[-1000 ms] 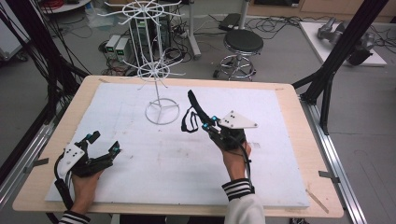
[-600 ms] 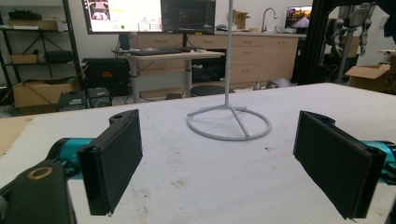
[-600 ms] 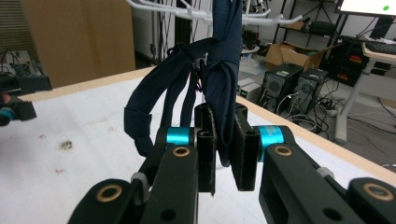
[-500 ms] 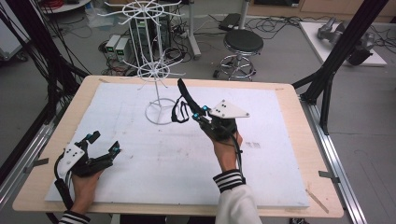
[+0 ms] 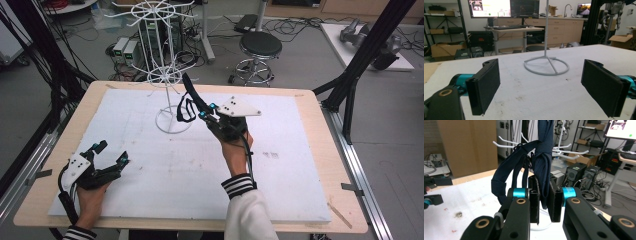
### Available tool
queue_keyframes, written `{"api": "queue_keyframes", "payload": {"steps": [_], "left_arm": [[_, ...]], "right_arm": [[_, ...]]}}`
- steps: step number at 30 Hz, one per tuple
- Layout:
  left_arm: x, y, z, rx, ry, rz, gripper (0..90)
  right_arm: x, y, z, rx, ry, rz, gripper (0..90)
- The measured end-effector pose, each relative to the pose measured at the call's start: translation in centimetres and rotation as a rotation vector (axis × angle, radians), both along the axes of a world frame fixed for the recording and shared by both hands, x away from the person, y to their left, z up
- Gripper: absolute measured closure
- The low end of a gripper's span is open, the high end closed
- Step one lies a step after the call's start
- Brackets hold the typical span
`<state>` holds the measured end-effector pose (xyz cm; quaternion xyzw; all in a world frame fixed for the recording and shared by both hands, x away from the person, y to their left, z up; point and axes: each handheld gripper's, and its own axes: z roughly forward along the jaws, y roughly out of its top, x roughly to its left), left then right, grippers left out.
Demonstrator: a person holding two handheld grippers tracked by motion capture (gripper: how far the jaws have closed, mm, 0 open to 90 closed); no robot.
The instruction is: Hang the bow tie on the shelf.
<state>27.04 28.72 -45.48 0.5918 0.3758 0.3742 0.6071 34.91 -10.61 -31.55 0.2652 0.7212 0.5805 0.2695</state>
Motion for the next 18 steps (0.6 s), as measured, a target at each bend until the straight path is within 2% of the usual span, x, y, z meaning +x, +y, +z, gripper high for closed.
{"api": "queue_keyframes", "payload": {"steps": [5, 6, 9, 18], "left_arm": [[0.0, 0.0, 0.0, 0.002, 0.001, -0.001, 15.9], [0.0, 0.0, 0.0, 0.002, 0.001, -0.001, 15.9], [0.0, 0.0, 0.0, 0.001, 0.001, -0.001, 15.9], [0.0, 0.0, 0.0, 0.002, 0.002, -0.002, 15.9]], "right_arm": [[0.2, 0.6, 0.2, 0.0, 0.003, 0.007, 82.3], [0.2, 0.9, 0.2, -0.005, -0.018, 0.003, 82.3], [0.4, 1.1, 0.2, -0.01, -0.02, 0.004, 82.3], [0.9, 1.6, -0.1, -0.01, 0.005, 0.0, 82.1]]}}
